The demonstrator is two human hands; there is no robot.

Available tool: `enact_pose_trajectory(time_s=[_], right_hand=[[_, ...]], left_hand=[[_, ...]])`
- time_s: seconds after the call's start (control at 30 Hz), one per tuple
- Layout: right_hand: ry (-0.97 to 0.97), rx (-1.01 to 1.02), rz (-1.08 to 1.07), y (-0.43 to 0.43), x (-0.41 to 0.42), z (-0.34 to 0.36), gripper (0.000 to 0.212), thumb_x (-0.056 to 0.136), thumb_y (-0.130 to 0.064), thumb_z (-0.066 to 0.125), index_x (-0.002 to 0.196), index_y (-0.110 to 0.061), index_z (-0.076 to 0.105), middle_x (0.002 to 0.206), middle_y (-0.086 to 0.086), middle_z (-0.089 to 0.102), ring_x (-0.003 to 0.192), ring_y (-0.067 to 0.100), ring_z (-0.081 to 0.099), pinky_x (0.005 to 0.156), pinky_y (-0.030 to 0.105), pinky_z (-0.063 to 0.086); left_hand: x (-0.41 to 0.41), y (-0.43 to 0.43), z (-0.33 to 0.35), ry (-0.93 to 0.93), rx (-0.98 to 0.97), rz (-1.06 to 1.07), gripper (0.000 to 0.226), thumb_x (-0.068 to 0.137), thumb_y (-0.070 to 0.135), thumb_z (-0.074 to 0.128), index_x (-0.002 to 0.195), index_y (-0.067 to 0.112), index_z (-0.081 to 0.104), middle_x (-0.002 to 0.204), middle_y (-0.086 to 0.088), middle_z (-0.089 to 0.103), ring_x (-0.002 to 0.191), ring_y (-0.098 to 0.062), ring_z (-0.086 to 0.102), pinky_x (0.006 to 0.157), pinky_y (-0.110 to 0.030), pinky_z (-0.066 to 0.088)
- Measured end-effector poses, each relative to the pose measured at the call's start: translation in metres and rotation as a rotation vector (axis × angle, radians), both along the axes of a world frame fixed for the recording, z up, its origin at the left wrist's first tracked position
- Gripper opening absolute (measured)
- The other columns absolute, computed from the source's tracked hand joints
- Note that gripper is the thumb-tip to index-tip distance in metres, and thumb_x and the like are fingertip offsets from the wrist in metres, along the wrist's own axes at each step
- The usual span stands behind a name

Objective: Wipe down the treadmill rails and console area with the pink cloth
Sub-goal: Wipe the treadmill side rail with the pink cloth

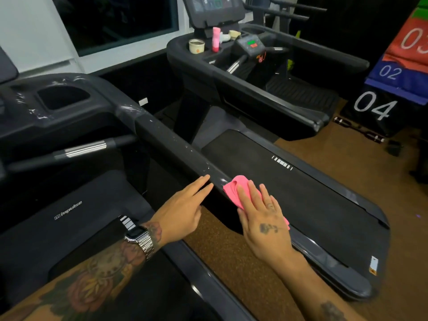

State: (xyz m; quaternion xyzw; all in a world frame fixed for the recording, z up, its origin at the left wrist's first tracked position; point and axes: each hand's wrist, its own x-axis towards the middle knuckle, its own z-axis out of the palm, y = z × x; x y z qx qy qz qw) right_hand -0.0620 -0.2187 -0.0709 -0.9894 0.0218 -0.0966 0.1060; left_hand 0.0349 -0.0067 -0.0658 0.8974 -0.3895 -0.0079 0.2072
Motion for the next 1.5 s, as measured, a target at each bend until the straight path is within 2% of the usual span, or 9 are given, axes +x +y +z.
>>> enact_pose_trajectory(time_s=[0.3,0.7,0.9,1.03,1.13,1.2,1.3,1.4,1.5], right_hand=[[0.092,-0.027,0.184,0.025,0.078,0.003,0.056,0.106,-0.038,0.026,0.157,-0.023,0.008,0.164,0.006,0.010,0.149,0.035,0.010,0.119,0.045,0.020],[0.230,0.262,0.698,-0.065,0.021,0.025,0.053,0.095,-0.012,0.058,0.142,-0.035,0.048,0.155,-0.024,0.030,0.149,0.004,0.009,0.119,0.020,0.007],[0.201,0.156,0.709,-0.057,0.038,0.024,0.049,0.101,-0.039,0.039,0.149,-0.040,0.032,0.161,-0.022,0.012,0.150,0.005,-0.005,0.120,0.020,0.000],[0.177,0.101,0.749,-0.032,0.091,0.017,0.054,0.105,-0.030,0.038,0.155,-0.028,0.017,0.164,-0.009,0.002,0.149,0.004,-0.010,0.121,0.028,-0.007],[0.222,0.182,0.646,-0.011,0.130,0.009,0.060,0.105,-0.039,0.033,0.157,-0.026,0.005,0.165,-0.006,-0.004,0.149,0.006,-0.007,0.123,0.038,0.004],[0.280,0.288,0.521,-0.001,0.143,0.011,0.065,0.103,-0.048,0.031,0.155,-0.034,-0.005,0.164,-0.013,-0.005,0.150,0.006,-0.002,0.122,0.036,0.013],[0.334,0.350,0.362,0.006,0.143,0.014,0.068,0.102,-0.050,0.031,0.156,-0.028,-0.004,0.163,-0.003,0.016,0.145,0.020,0.026,0.114,0.036,0.027],[0.351,0.291,0.176,-0.002,0.130,0.016,0.060,0.102,-0.049,0.031,0.148,-0.011,0.030,0.137,0.016,0.054,0.123,0.037,0.051,0.099,0.043,0.041],[0.288,0.293,0.139,-0.016,0.105,0.016,0.050,0.102,-0.048,0.033,0.132,-0.010,0.046,0.120,0.016,0.063,0.112,0.037,0.058,0.091,0.043,0.045]], left_hand=[[0.035,0.014,0.009,-0.011,0.115,0.134,0.069,0.092,0.012,0.048,0.153,0.015,0.016,0.163,0.003,0.003,0.148,-0.010,0.005,0.116,-0.031,0.029],[0.036,0.015,0.018,0.006,0.218,0.148,0.069,0.094,0.019,0.045,0.154,0.023,0.010,0.162,0.014,-0.005,0.145,-0.009,0.020,0.104,-0.025,0.039],[0.036,0.014,0.022,0.121,0.160,0.170,0.069,0.094,0.011,0.042,0.154,0.027,0.013,0.160,0.020,-0.005,0.141,-0.010,0.029,0.105,-0.027,0.039],[0.033,0.010,0.024,0.154,0.151,0.212,0.075,0.089,0.000,0.039,0.154,0.028,0.014,0.160,0.019,-0.003,0.141,-0.010,0.029,0.088,-0.011,0.037],[0.032,0.010,0.021,0.172,0.157,0.269,0.076,0.088,0.000,0.039,0.154,0.030,0.014,0.162,0.015,-0.004,0.138,-0.013,0.035,0.068,-0.004,0.032],[0.033,0.011,0.020,0.190,0.156,0.319,0.073,0.089,0.004,0.040,0.154,0.028,0.015,0.162,0.014,-0.005,0.138,-0.015,0.035,0.081,-0.009,0.035],[0.035,0.012,0.023,0.228,0.137,0.362,0.073,0.090,0.006,0.040,0.154,0.027,0.012,0.162,0.015,-0.004,0.141,-0.015,0.032,0.093,-0.019,0.036],[0.041,0.010,0.029,0.204,0.133,0.370,0.075,0.090,0.005,0.041,0.154,0.028,0.008,0.161,0.015,-0.005,0.142,-0.013,0.029,0.090,-0.018,0.037],[0.050,0.007,0.031,0.213,0.185,0.339,0.076,0.088,0.002,0.041,0.154,0.025,0.011,0.162,0.011,-0.006,0.139,-0.014,0.035,0.087,-0.014,0.036]])
